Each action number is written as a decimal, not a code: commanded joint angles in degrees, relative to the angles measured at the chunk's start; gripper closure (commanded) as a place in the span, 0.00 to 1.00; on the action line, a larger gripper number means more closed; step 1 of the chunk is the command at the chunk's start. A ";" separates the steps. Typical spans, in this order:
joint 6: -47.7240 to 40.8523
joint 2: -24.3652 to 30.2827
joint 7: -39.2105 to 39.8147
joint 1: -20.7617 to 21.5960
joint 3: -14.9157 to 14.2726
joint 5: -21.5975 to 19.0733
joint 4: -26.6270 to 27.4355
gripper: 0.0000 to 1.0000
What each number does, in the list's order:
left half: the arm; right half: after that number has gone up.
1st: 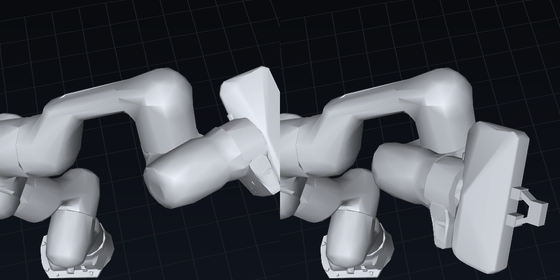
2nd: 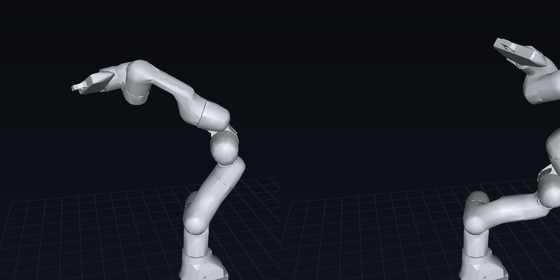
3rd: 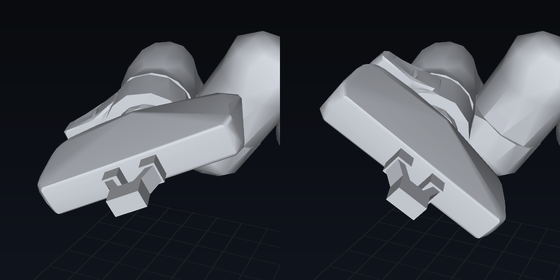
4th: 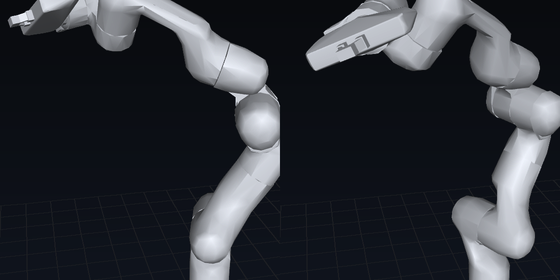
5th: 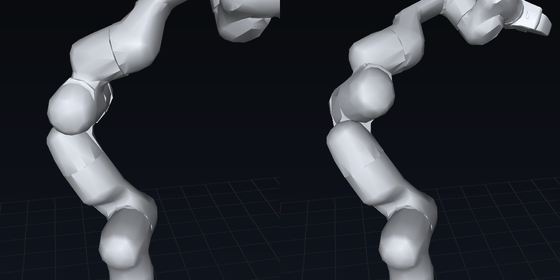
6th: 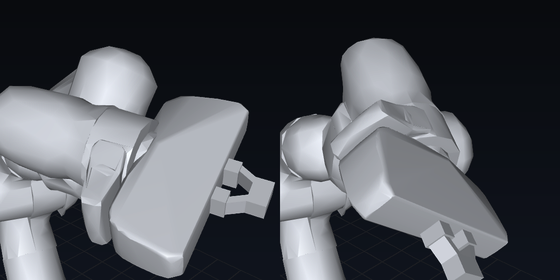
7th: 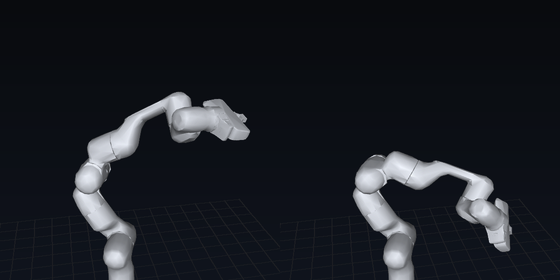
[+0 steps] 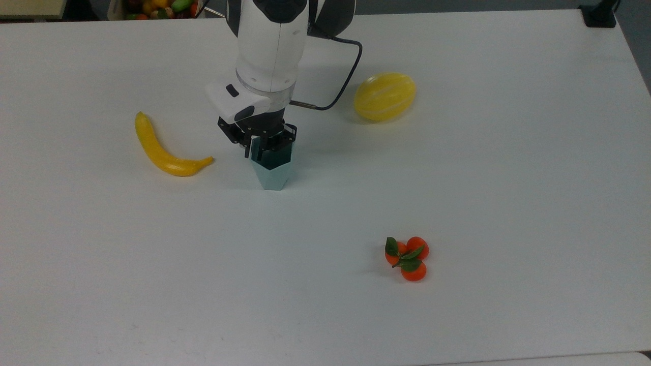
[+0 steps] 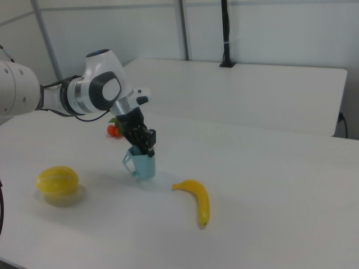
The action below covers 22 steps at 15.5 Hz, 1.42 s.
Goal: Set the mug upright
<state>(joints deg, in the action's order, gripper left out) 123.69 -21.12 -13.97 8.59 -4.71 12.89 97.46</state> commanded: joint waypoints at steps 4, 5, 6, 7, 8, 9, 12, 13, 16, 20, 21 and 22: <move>1.03 2.22 1.49 0.38 -1.53 -2.61 0.89 0.00; 0.94 2.92 1.49 0.20 -1.62 -2.96 0.89 0.00; 0.59 3.62 1.40 -0.23 -1.71 -4.18 0.81 0.00; 0.32 4.50 1.40 -0.41 -1.88 -5.67 0.37 0.00; -0.72 5.38 1.40 -1.02 -1.89 -7.16 -0.07 0.00; -2.73 6.52 1.49 -2.16 -1.89 -8.40 -0.25 0.00; -8.53 11.26 4.64 -5.59 -1.80 -14.88 -0.60 0.00; -10.99 12.67 4.91 -6.38 -1.88 -17.26 -0.69 0.00; -18.64 16.80 7.28 -9.20 -1.89 -18.78 -0.86 0.00; -22.35 17.16 7.73 -9.29 -1.97 -18.34 -2.71 0.00; -22.53 17.16 7.73 -9.29 -1.97 -18.25 -2.71 0.00; -22.53 17.25 7.73 -9.29 -1.97 -18.25 -2.71 0.00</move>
<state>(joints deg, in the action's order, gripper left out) 102.35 -3.71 -7.39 -1.05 -6.53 -4.58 95.02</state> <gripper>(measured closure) 0.000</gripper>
